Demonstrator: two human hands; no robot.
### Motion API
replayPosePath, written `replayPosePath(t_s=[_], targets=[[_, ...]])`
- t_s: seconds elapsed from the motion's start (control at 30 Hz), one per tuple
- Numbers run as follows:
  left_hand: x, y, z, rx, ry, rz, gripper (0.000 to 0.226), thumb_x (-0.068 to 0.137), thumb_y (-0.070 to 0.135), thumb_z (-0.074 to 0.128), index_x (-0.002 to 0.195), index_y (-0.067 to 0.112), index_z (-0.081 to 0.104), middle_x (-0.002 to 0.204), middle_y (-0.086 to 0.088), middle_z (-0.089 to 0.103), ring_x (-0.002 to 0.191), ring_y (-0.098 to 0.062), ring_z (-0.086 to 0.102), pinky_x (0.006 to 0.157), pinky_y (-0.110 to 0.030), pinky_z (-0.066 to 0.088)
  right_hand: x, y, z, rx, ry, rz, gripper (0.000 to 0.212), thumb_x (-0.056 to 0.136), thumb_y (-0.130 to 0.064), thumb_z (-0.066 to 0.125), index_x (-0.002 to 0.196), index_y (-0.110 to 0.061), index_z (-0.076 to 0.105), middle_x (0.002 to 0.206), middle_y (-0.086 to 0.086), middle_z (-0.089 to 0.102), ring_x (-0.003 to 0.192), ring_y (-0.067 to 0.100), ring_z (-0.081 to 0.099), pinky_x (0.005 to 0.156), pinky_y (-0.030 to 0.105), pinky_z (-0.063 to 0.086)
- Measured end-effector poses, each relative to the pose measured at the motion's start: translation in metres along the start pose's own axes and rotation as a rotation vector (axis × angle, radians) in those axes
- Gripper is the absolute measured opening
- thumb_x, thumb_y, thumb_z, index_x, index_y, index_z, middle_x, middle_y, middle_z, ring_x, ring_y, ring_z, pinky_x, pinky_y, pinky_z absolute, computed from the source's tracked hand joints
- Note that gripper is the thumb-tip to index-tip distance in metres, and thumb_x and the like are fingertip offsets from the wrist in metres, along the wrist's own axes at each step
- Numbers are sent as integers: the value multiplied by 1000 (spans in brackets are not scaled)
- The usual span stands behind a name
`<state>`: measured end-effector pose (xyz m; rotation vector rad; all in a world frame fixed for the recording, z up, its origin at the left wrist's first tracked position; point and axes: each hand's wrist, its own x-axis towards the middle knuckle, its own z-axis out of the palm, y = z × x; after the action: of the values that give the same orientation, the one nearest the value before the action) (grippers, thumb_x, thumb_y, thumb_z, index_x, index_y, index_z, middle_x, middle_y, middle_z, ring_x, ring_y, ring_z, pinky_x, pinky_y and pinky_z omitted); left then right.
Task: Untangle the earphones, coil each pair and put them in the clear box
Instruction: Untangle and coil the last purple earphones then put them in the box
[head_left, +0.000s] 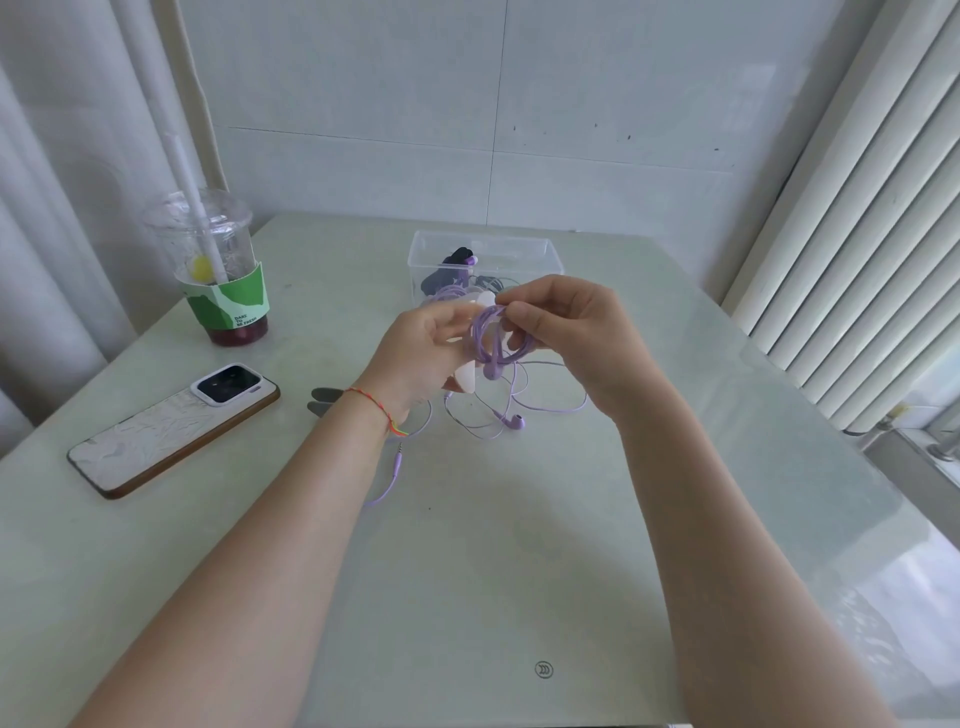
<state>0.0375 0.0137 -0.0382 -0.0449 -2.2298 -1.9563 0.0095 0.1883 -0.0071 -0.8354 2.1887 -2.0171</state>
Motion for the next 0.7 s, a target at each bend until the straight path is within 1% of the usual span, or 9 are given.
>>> replayPosePath(t_s=[0.07,0.1,0.13,0.2,0.27,0.43,0.53,0.6,0.7], targets=[[0,0,1,-25,-46,-8,46,91,8,67,128,30,53,101,-4,76,82,-15,70,61,-31,56,1,1,0,-49,41,-8,13,90,0,63,93,-9,72,77,7,70,70,17,63,77,41,54],[-1,0,1,-31,-68,-14,49,91,9,66,130,33,48,98,-3,76,83,-14,70,61,-30,55,1,2,0,-62,55,-11,13,89,0,63,93,-9,72,76,7,70,70,17,63,75,39,54],[-2,0,2,-35,-93,-10,45,92,9,65,128,31,49,95,-1,76,84,-14,69,60,-29,55,1,2,0,-72,67,-13,13,89,0,63,93,-9,72,76,7,70,69,16,62,72,35,54],[-4,1,3,-32,-133,11,32,93,10,64,122,20,62,94,-4,74,86,-15,68,60,-30,56,1,2,0,-90,90,-16,13,89,0,64,92,-10,72,77,6,70,67,13,62,70,27,51],[-5,1,2,-42,-134,7,30,93,10,64,122,18,66,96,-9,72,82,-16,68,61,-32,58,2,1,0,-108,111,-16,13,89,0,64,93,-9,72,78,4,70,66,9,62,68,23,51],[-5,0,2,-73,-152,-28,25,93,9,64,118,7,67,92,-11,70,75,-20,66,56,-30,55,2,3,0,-133,142,-24,13,88,1,64,94,-7,72,78,4,70,64,7,61,69,24,51],[-5,-1,3,-76,-162,-41,23,93,7,63,115,3,68,94,-19,69,75,-21,67,56,-29,55,2,4,1,-138,149,-32,12,88,1,65,94,-6,73,79,3,71,65,7,62,70,24,51],[-5,-2,3,-65,-159,-47,20,92,6,63,110,2,69,92,-24,68,79,-24,67,56,-29,55,1,1,2,-142,125,-30,12,87,1,65,94,-6,73,77,-2,71,66,6,63,68,21,50],[-5,-2,5,-49,-132,-45,12,92,8,64,99,3,72,81,-16,69,75,-27,63,54,-29,54,-1,-4,3,-123,42,-12,12,88,0,65,93,-7,72,75,0,71,63,8,63,61,18,47]])
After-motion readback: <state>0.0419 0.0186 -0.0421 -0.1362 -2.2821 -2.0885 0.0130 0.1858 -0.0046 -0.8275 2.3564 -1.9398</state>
